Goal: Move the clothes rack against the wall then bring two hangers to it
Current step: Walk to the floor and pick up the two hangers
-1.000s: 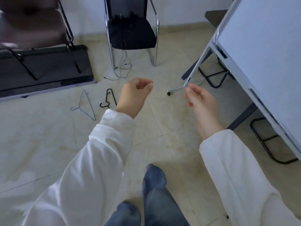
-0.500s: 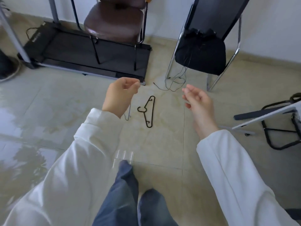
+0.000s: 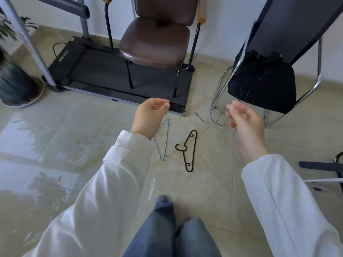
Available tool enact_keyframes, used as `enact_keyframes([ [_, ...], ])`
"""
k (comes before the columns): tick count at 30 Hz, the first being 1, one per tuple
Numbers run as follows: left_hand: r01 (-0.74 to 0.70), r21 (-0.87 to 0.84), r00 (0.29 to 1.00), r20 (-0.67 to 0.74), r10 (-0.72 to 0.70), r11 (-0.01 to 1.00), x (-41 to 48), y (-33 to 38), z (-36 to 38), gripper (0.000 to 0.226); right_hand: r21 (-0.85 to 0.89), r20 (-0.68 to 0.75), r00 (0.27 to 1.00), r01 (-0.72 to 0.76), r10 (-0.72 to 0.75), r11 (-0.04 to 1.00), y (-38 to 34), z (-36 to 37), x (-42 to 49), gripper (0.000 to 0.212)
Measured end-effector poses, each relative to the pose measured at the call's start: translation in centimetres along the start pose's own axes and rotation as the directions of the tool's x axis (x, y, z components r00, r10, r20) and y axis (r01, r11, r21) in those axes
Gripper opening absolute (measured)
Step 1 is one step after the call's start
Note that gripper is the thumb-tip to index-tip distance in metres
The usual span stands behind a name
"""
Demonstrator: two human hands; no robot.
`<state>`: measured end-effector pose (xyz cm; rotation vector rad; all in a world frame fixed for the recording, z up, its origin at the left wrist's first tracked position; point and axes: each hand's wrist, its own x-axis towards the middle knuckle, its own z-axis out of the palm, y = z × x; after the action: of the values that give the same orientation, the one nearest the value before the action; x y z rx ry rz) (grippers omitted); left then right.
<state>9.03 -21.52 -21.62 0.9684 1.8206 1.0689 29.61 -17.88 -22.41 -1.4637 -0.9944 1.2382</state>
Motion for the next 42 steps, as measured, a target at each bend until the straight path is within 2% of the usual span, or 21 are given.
enact_keyframes([
  [9,0.131,0.032,0.991,-0.021,-0.130,0.991,10.5,-2.6,2.1,0.014,-0.091,0.041,0.996,-0.075,0.079,0.993,3.4,3.1,9.8,0.010],
  [20,0.315,-0.088,0.947,-0.037,-0.319,0.945,22.6,-12.8,6.4,0.015,-0.146,0.075,0.974,-0.200,0.213,0.969,13.5,6.6,20.3,0.010],
  [25,0.360,-0.059,0.931,-0.041,-0.363,0.931,27.2,-22.4,9.3,0.022,-0.180,0.030,0.971,-0.229,0.238,0.957,22.7,7.5,23.7,0.010],
  [30,0.433,0.007,0.901,-0.041,-0.433,0.901,32.2,-35.3,12.8,0.019,-0.248,0.001,0.963,-0.262,0.270,0.933,36.0,8.3,27.3,0.024],
  [33,0.481,0.029,0.876,-0.038,-0.480,0.876,34.7,-43.0,15.0,0.026,-0.319,-0.015,0.949,-0.303,0.315,0.898,44.6,8.4,29.3,0.028],
  [37,0.477,0.084,0.878,-0.079,-0.471,0.875,37.9,-52.3,17.6,0.030,-0.382,-0.012,0.929,-0.346,0.370,0.857,54.7,8.0,31.5,0.031],
  [42,0.537,0.148,0.843,-0.059,-0.534,0.831,41.1,-62.1,20.7,0.038,-0.374,-0.044,0.889,-0.439,0.457,0.817,64.9,7.2,34.2,0.044],
])
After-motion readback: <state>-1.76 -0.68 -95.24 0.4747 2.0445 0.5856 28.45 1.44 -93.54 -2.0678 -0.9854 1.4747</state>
